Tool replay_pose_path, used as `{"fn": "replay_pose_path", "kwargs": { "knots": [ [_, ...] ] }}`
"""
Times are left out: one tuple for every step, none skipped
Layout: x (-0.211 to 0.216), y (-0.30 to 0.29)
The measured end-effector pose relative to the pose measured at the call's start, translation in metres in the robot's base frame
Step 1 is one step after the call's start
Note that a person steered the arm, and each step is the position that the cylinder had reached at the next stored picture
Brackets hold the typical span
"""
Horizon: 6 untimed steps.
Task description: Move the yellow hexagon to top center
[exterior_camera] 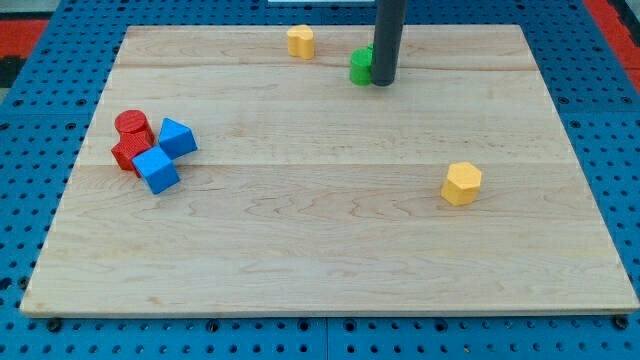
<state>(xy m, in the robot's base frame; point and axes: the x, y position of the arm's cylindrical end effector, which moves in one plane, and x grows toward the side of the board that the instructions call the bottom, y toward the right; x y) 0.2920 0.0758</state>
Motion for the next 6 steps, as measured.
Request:
{"fn": "replay_pose_path", "kwargs": {
  "knots": [
    [-0.006,-0.002],
    [0.037,0.031],
    [0.095,0.092],
    [0.172,0.113],
    [0.245,0.101],
    [0.248,0.102]
  ]
}}
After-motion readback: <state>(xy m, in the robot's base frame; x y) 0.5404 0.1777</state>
